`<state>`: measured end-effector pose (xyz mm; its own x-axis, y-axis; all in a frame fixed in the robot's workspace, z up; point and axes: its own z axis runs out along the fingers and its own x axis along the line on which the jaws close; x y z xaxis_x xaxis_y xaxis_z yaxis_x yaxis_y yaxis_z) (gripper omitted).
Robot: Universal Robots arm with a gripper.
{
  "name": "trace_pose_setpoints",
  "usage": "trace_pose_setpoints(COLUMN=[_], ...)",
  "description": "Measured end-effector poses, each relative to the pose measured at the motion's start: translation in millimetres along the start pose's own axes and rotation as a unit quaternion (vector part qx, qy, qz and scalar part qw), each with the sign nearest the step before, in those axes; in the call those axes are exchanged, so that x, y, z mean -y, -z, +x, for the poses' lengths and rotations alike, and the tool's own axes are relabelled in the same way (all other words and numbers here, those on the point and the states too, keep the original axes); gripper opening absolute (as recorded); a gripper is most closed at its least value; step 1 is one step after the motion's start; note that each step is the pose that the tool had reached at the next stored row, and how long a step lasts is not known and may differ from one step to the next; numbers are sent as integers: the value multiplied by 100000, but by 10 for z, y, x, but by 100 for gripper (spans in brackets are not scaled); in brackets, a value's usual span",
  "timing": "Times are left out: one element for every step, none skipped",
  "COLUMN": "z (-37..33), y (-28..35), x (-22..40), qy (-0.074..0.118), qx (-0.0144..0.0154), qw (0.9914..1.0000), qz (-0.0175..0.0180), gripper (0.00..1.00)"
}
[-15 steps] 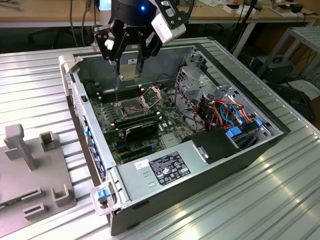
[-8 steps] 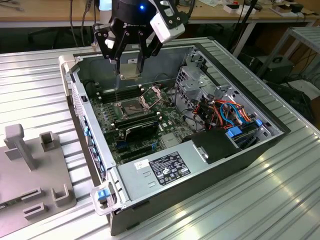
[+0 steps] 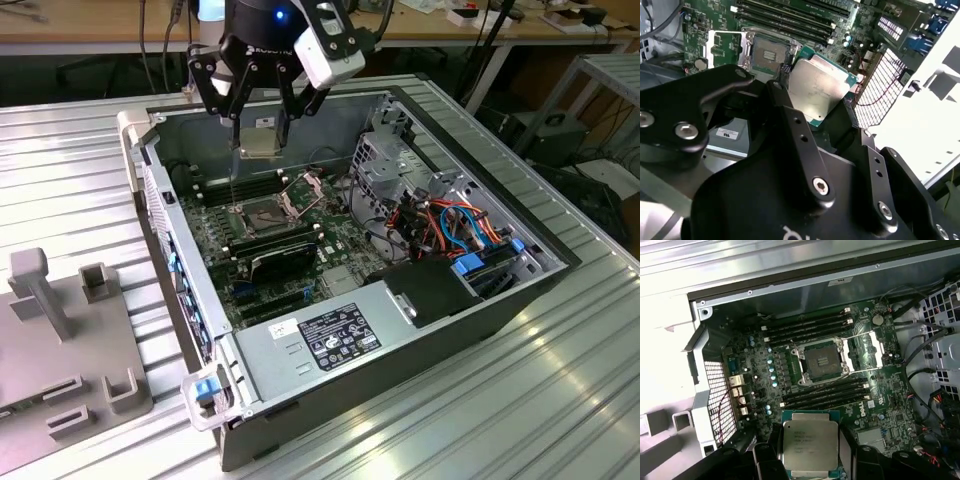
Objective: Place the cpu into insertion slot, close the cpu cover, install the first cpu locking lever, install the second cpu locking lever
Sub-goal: 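Place the cpu into insertion slot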
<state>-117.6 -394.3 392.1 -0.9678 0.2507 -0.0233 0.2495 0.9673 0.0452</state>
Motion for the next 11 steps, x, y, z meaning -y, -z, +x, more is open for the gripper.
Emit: trace_pose_setpoints(z=[-3,-4,-5,-6,-7,-7,-7,-7,-7,-7,-7], y=[-2,-4,-5,-6,-8,-9,-10,-10,-10,-10,-10], x=[-2,-3,-3,-3,-4,-4,-4,-4,-4,-4,-4], qy=[-1095,-1822,-2412,-3163,-3752,-4305,-4749,-4968,-4974,-4975,-4978], qx=[48,84,109,141,168,192,212,220,225,222,223], qw=[99994,99983,99971,99950,99929,99907,99887,99876,99876,99876,99876], qz=[27,45,61,81,91,104,116,128,124,124,125], gripper=[55,55,55,55,55,55,55,55,55,55,55])
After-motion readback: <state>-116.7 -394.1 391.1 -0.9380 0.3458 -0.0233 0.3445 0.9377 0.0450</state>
